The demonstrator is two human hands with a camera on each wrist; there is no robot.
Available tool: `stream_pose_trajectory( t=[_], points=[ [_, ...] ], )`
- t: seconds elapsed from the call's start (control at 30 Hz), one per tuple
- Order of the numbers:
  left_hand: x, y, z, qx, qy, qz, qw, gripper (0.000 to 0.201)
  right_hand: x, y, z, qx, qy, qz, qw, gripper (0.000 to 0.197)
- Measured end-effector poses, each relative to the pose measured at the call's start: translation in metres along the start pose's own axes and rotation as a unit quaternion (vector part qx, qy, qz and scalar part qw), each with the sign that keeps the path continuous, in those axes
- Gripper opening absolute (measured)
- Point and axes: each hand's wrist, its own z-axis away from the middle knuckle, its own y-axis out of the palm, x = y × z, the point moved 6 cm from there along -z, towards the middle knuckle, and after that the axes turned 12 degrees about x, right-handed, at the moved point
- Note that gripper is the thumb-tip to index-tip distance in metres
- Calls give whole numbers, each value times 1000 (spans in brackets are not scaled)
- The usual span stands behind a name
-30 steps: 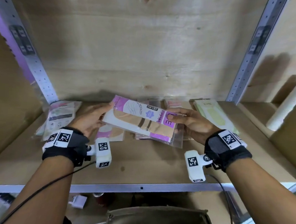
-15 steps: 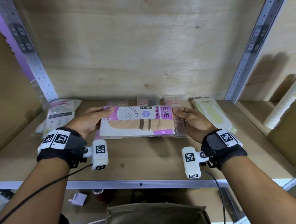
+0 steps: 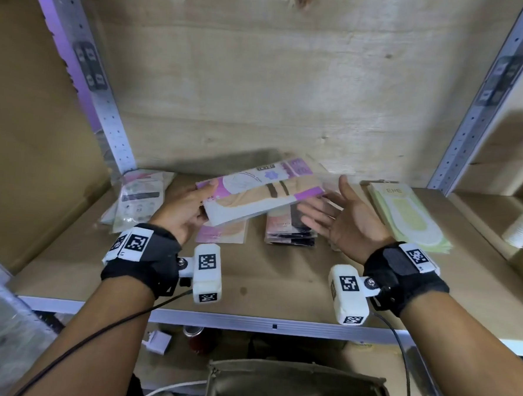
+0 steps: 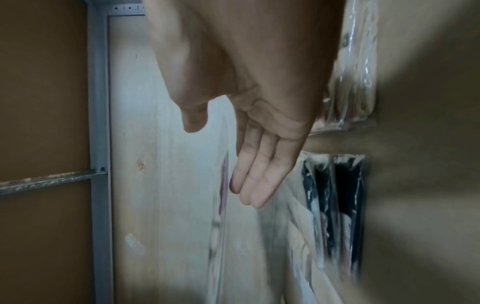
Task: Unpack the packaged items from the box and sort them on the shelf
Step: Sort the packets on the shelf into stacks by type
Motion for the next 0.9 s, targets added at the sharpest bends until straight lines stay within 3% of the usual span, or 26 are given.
stream_pose_trajectory(
  t=[0.13, 0.33, 0.53, 0.63, 0.77, 0.9],
  points=[
    [5, 18, -2, 19, 6, 46, 999, 7, -18, 23, -9, 33, 30, 82, 996, 54],
    [18, 45, 0, 40, -12, -23, 999, 35, -40, 41, -15, 64, 30, 160, 985, 38],
    [19, 48, -8, 86, -38, -144, 985, 37, -35, 39, -16, 109, 26, 164, 980, 32],
    [6, 32, -22, -2, -21, -101, 995, 54, -36, 39, -10, 127, 56, 242, 960, 32],
    [-13, 7, -36, -43, 56, -44, 997, 29, -38, 33, 0, 152, 105, 331, 925, 35],
    [-10, -13, -39, -88, 92, -133, 983, 36, -29, 26, 8, 158, 108, 389, 901, 33]
  ],
)
